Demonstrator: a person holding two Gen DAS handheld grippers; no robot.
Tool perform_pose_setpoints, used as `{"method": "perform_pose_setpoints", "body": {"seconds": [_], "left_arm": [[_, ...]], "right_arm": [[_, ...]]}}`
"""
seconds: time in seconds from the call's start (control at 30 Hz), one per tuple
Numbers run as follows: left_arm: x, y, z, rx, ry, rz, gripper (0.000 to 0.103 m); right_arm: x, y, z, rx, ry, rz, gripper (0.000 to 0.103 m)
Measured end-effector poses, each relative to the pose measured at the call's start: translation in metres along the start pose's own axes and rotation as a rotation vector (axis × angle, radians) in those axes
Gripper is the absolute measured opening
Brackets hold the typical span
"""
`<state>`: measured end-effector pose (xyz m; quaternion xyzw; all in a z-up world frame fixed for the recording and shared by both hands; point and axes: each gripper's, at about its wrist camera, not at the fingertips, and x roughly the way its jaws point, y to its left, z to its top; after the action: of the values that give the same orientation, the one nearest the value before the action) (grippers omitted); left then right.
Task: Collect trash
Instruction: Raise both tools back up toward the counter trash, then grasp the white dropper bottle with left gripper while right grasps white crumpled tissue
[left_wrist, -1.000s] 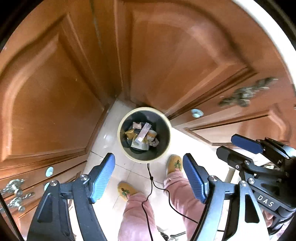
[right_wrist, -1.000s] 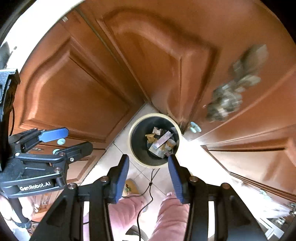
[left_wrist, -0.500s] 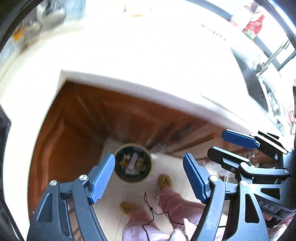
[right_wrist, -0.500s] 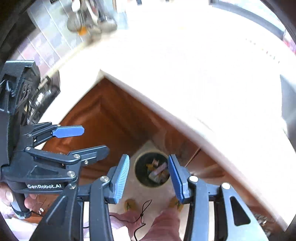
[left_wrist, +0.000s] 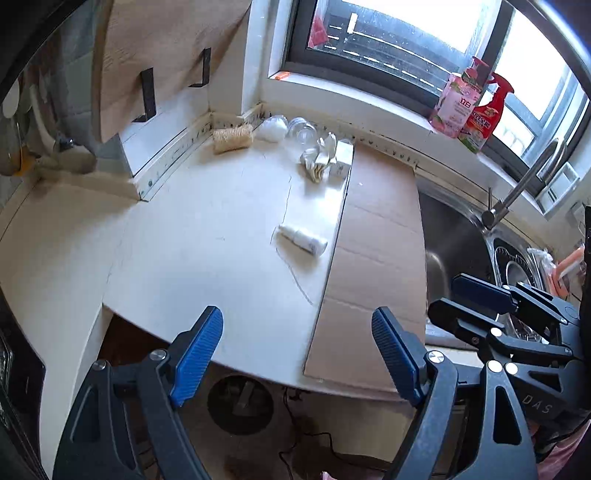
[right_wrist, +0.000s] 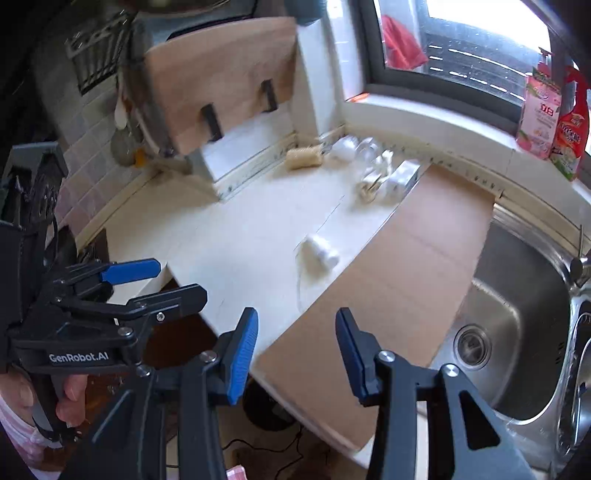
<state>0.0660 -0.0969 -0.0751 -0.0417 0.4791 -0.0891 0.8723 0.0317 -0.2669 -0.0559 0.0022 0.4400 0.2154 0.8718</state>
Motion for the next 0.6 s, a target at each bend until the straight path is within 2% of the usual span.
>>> {"method": "perform_pose_setpoints", "body": {"seconds": [0.13, 0.3, 0.43, 0.6], "left_arm": [[0.016, -0.014, 0.041, -0.017, -0.014, 0.034, 0.081], [0.042, -0.013, 0.077, -0.066, 0.001, 0.022, 0.081], [0.071, -0.013, 0.093, -0.102, 0.038, 0.036, 0.079], [0.119, -0.008, 0.096, -0.172, 0.112, 0.033, 0.070]], "right_arm": [[-0.005, -0.038, 0.036, 0.033, -0.024, -0.040, 0.044], [-0.002, -0.080, 0.081, 0.087, -0.040, -0.046, 0.044], [0.009, -0.106, 0.113, 0.124, -0.056, -0.043, 0.044], [0.037, -0.125, 0.136, 0.156, -0.054, -0.029, 0.044]]}}
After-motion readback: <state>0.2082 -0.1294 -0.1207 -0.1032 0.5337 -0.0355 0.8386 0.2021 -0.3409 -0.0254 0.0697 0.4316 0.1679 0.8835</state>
